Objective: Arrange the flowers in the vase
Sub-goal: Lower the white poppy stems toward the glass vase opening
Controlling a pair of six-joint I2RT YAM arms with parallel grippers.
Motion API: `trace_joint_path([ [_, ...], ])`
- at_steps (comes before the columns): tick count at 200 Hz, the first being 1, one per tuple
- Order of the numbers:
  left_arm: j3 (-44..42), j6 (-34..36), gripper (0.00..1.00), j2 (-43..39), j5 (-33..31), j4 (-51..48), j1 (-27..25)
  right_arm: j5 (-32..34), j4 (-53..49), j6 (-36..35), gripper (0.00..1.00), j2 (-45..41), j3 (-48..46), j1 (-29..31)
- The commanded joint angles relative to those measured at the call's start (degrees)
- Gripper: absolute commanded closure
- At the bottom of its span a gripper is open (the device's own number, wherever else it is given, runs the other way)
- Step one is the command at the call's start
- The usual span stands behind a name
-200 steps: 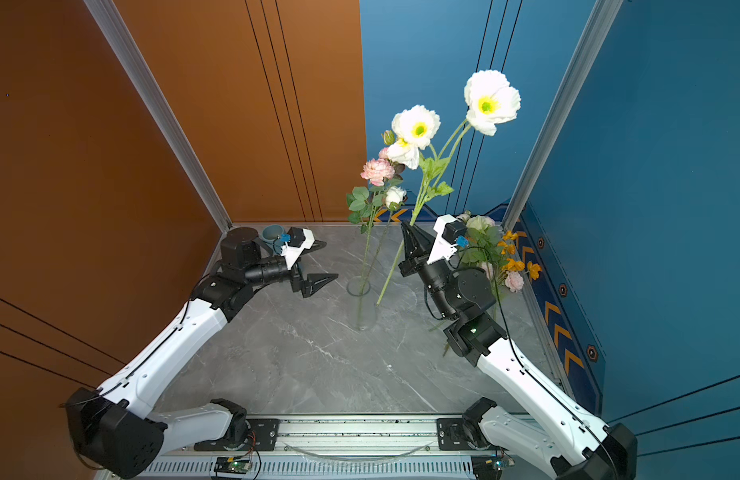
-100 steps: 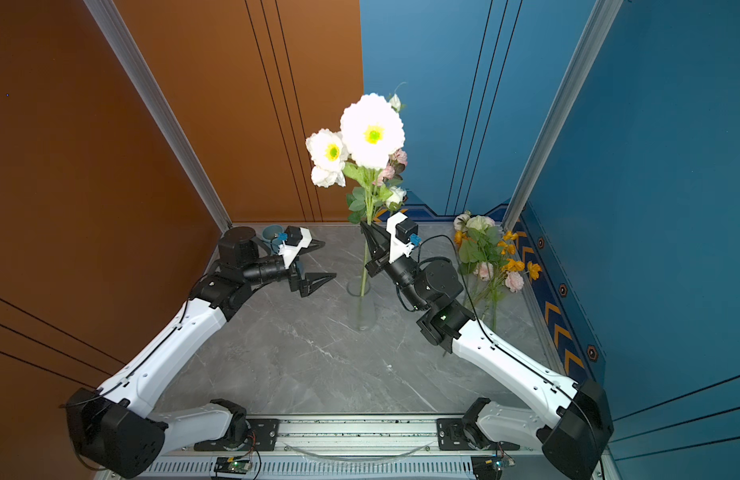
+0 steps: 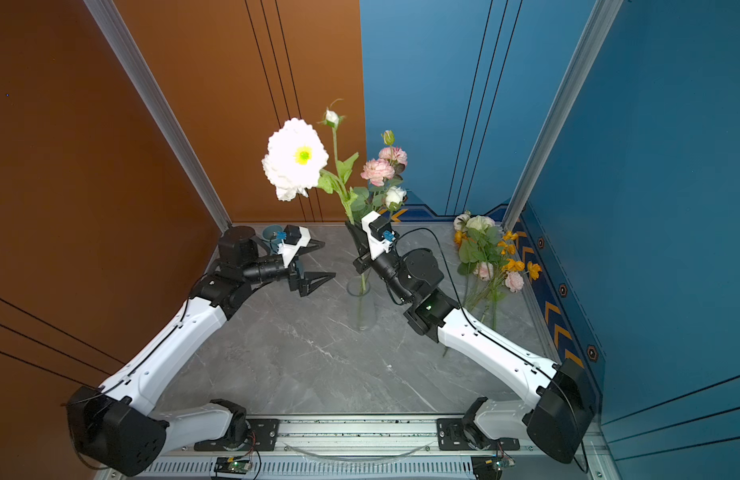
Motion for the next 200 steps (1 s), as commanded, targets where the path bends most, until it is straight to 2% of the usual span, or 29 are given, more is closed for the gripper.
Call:
trace_joint_path([
  [1, 0.8, -0.61, 0.02, 0.94, 2.11, 0.21, 1.07, -2.65, -2.87, -3.59, 1.0, 1.29, 2.8, 0.39],
  [51, 1.73, -2.32, 0.02, 3.45, 5.4, 0.14, 3.65, -4.61, -4.75, -4.44, 1.0, 4.07, 2.48, -0.26],
  [123, 2.15, -2.78, 0.02, 4.41, 6.07, 0.2, 4.34, -4.06, -0.74, -1.34, 1.0, 8.88, -0.39, -0.93],
  [176, 2.28, -5.45, 0.02, 4.62, 8.91, 2.58, 9.88, -2.78, 0.87, -0.41, 0.99, 9.9, -3.47, -0.76],
  [200, 2.37, -6.02, 0.02, 4.52, 9.56, 2.95, 10.2, -2.3, 0.57, -0.32, 0.98, 9.82, -4.61, -0.69],
])
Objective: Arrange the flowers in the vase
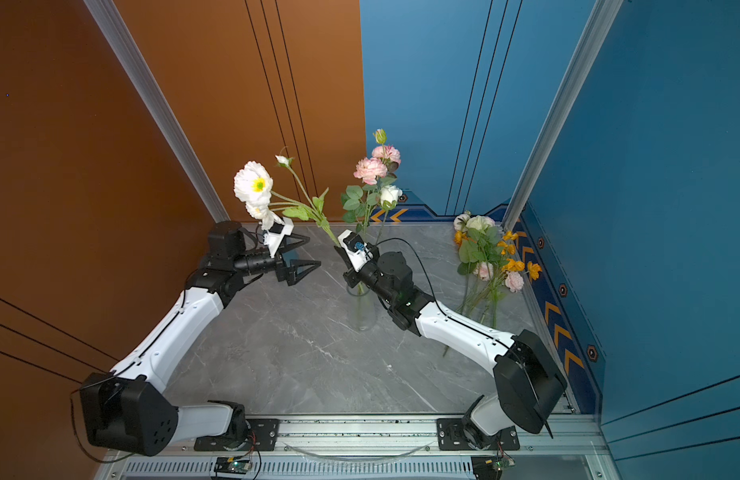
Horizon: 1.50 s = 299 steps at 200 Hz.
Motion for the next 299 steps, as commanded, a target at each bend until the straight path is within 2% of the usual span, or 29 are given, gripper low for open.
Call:
trace_joint_path([
  [1, 1.83, -1.65, 0.02, 0.24, 3.3, 1.63, 0.28, 0.79, 2.67, 1.15, 0.98, 0.11, -1.54, 0.01],
  [101, 2.17, -1.99, 0.02, 0.09, 3.49, 1.63, 0.43, 2.31, 2.62, 1.77, 0.88, -1.33, -4.23, 0.08],
  [197, 2.16, -2.15, 0.02, -0.34, 3.49, 1.66, 0.5, 4.11, 1.38, 1.62, 0.66, -5.19, -6.52, 0.48],
  [255, 2.24, -2.24, 0.02, -0.29, 3.49, 1.62, 0.39, 10.0, -3.29, 1.65, 0.38, -13.99, -10.48, 1.27],
  [272, 2.21, -2.25, 0.02, -0.35, 3.33, 1.58, 0.23, 11.99, -8.79, 1.69, 0.25, -18.0, -11.13, 1.29],
  [287, 2.08, -2.24, 0.02, -0.31, 2.68, 1.61, -0.17, 16.96, -13.73, 3.13, 0.18, -22.15, -11.83, 1.13],
  [299, 1.98, -2.2, 0.02, -0.41, 2.38, 1.59, -0.65, 21.59, -18.66, 5.77, 0.16, -25.25, -11.88, 0.33],
])
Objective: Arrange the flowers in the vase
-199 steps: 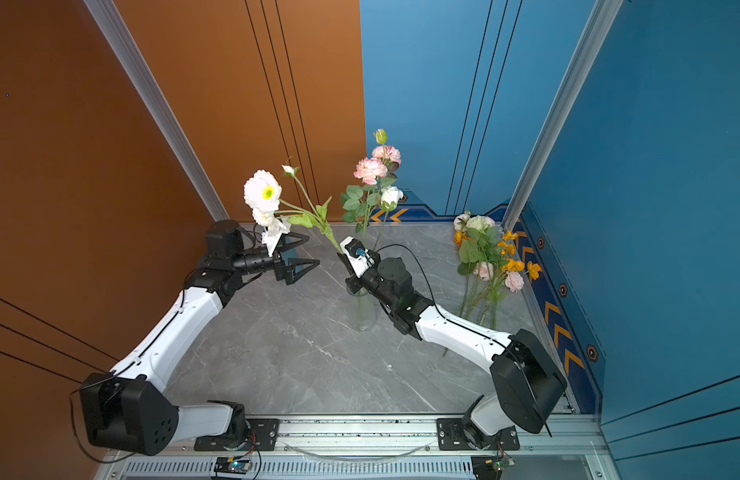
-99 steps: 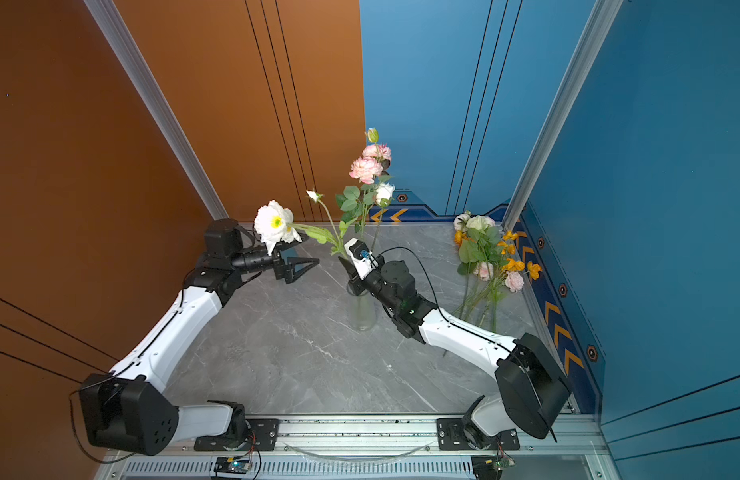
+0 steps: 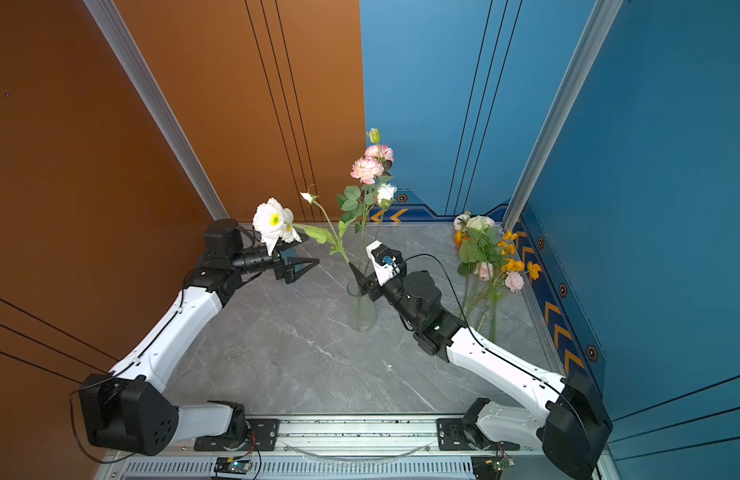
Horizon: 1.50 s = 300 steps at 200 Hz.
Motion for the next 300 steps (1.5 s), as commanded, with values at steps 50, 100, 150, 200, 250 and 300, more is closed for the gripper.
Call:
trace_joint_path([
  [50, 0.97, -0.41, 0.02, -0.72, -1.21, 0.81, -2.46, 18.99, -35.99, 25.45, 0.17, -13.3, 1.28, -16.75],
  [100, 0.25, 0.36, 0.02, -2.66, -3.53, 0.84, -4.2, 8.29, -47.88, 37.1, 0.2, -9.45, 3.44, -32.07],
  [150, 1.68, 9.3, 0.02, -3.89, -12.29, -9.83, -6.48, 1.86, -44.95, 38.81, 0.2, -7.36, 3.92, -32.19],
  [200, 1.1, 11.3, 0.02, -4.66, -30.75, -19.52, -13.54, 4.54, -53.24, 37.2, 0.21, -7.73, 5.65, -39.32],
  [250, -6.26, 5.79, 0.02, -16.54, -30.69, -22.67, -13.89, -2.06, -49.09, 36.32, 0.44, 4.69, 5.02, -52.43],
  [300, -17.26, 2.67, 0.02, -28.86, -30.76, -25.5, -14.73, -4.62, -46.51, 35.17, 0.5, 16.22, 7.79, -57.79],
])
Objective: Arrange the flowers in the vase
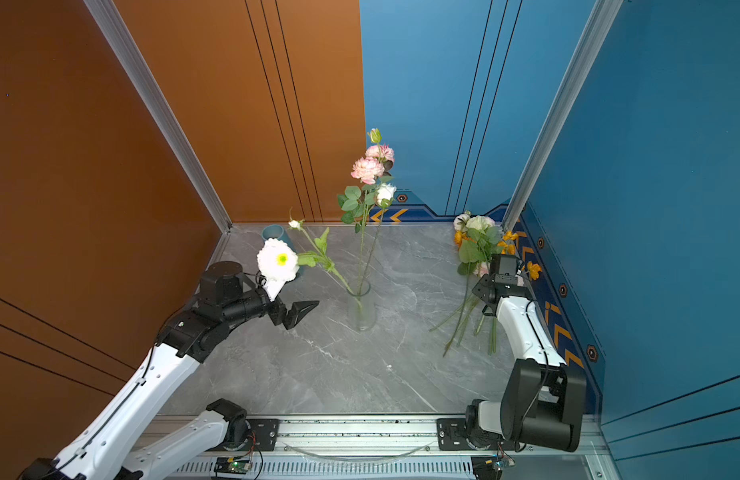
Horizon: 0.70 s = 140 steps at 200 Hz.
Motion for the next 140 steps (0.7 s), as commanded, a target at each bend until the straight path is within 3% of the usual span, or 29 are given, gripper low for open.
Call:
trace_joint_path([
  [1, -5.13, -2.2, 0.02, -4.2, -0.45, -3.4, -0.49, -2.53, 2.39, -1.13, 0.51, 3.28, 2.55, -2.56],
  [31, -8.06, -1.15, 0.02, -7.07, 1.46, -2.25, -1.96, -3.24, 3.39, -2.2, 0.58, 6.98, 2.15, -3.37],
  [81, -9.96, -1.89, 0.02, -8.52, 13.44, 1.16, -3.05, 1.11, 6.91, -3.6, 0.6, 9.65, 2.86, -3.93],
  [104, -10.45, -1.3, 0.02, -8.83, 13.7, 1.29, -4.89, -1.55, 6.86, -4.25, 0.68, 14.74, 5.92, -5.18],
  [140, -10.91, -0.79, 0.02, -10.39, 10.06, 1.29, -5.08, -1.57, 7.0, -5.22, 0.72, 18.22, 6.83, -5.7],
])
